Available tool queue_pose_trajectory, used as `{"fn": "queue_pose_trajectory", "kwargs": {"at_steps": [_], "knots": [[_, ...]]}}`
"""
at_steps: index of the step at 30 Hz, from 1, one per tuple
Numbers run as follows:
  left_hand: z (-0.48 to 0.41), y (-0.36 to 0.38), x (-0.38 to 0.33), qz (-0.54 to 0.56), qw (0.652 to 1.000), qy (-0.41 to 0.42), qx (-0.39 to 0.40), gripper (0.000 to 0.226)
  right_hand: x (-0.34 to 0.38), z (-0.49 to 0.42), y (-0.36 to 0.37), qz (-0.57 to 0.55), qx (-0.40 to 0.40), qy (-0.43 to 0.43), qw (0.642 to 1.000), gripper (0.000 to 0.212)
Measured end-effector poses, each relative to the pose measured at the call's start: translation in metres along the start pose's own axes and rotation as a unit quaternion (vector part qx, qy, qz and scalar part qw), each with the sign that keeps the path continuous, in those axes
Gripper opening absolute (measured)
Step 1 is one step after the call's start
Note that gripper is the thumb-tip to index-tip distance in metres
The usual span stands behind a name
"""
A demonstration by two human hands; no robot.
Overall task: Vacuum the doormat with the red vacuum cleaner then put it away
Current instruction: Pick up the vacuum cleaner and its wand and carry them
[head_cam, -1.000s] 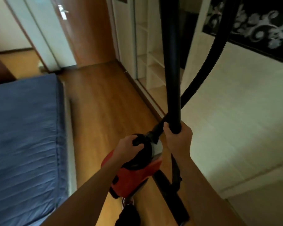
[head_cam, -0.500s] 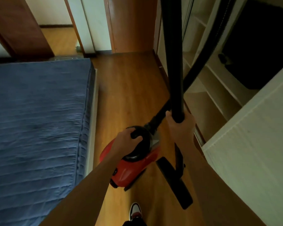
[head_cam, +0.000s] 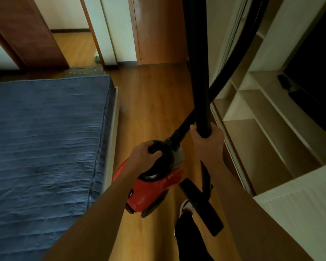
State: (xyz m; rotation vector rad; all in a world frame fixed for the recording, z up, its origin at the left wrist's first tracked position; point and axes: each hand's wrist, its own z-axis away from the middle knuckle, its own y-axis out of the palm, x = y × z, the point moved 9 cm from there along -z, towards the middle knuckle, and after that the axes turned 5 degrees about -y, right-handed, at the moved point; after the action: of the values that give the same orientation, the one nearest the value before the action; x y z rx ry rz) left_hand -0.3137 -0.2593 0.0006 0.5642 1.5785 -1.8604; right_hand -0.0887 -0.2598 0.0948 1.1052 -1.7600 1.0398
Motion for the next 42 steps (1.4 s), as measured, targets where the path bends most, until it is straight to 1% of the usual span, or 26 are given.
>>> {"fn": "queue_pose_trajectory", "kwargs": {"at_steps": [2,6,8,11,14,18,22,26,27,30,33,36,38,42], "knots": [[-0.035,-0.002,-0.007,0.007,1.0,-0.007,-0.002,0.036,-0.013,-0.035,0.013,-0.013,0.011,0.005,1.0,0.044],[-0.115,-0.003,-0.025,0.003,1.0,-0.017,-0.019,0.035,-0.043,-0.117,0.031,-0.029,0.023,0.004,0.999,0.036],[-0.157,-0.003,-0.034,-0.005,0.999,-0.033,-0.018,0.033,-0.057,-0.158,0.041,-0.032,0.047,0.01,0.998,0.031],[-0.214,-0.009,-0.054,-0.016,0.998,-0.05,-0.026,0.023,-0.076,-0.216,0.053,-0.04,0.072,0.024,0.996,0.029],[-0.267,-0.02,-0.074,-0.022,0.998,-0.048,-0.046,0.007,-0.096,-0.277,0.065,-0.032,0.073,0.026,0.996,0.032],[-0.327,-0.032,-0.093,-0.016,0.997,-0.048,-0.053,0.011,-0.116,-0.344,0.084,-0.037,0.078,0.021,0.996,0.033],[-0.39,-0.044,-0.1,-0.004,0.997,-0.051,-0.064,0.019,-0.133,-0.404,0.108,-0.029,0.071,-0.005,0.997,0.038],[-0.455,-0.055,-0.097,0.025,0.995,-0.053,-0.075,0.034,-0.158,-0.463,0.14,-0.026,0.064,-0.011,0.998,0.04],[-0.473,-0.056,-0.095,0.029,0.995,-0.058,-0.071,0.032,-0.163,-0.478,0.148,-0.023,0.062,-0.012,0.998,0.04],[-0.535,-0.065,-0.086,0.035,0.995,-0.068,-0.061,0.019,-0.179,-0.527,0.18,-0.021,0.058,-0.012,0.998,0.042],[-0.605,-0.078,-0.081,0.042,0.996,-0.06,-0.047,0.019,-0.192,-0.581,0.22,-0.018,0.061,-0.01,0.998,0.043],[-0.67,-0.094,-0.081,0.045,0.997,-0.058,-0.028,0.01,-0.204,-0.635,0.261,-0.009,0.064,-0.009,0.998,0.044],[-0.71,-0.108,-0.081,0.046,0.997,-0.054,-0.028,0.017,-0.208,-0.669,0.289,-0.008,0.071,-0.012,0.997,0.044],[-0.783,-0.14,-0.086,0.047,0.997,-0.037,-0.05,0.023,-0.211,-0.738,0.337,-0.002,0.076,-0.026,0.997,0.043]]}}
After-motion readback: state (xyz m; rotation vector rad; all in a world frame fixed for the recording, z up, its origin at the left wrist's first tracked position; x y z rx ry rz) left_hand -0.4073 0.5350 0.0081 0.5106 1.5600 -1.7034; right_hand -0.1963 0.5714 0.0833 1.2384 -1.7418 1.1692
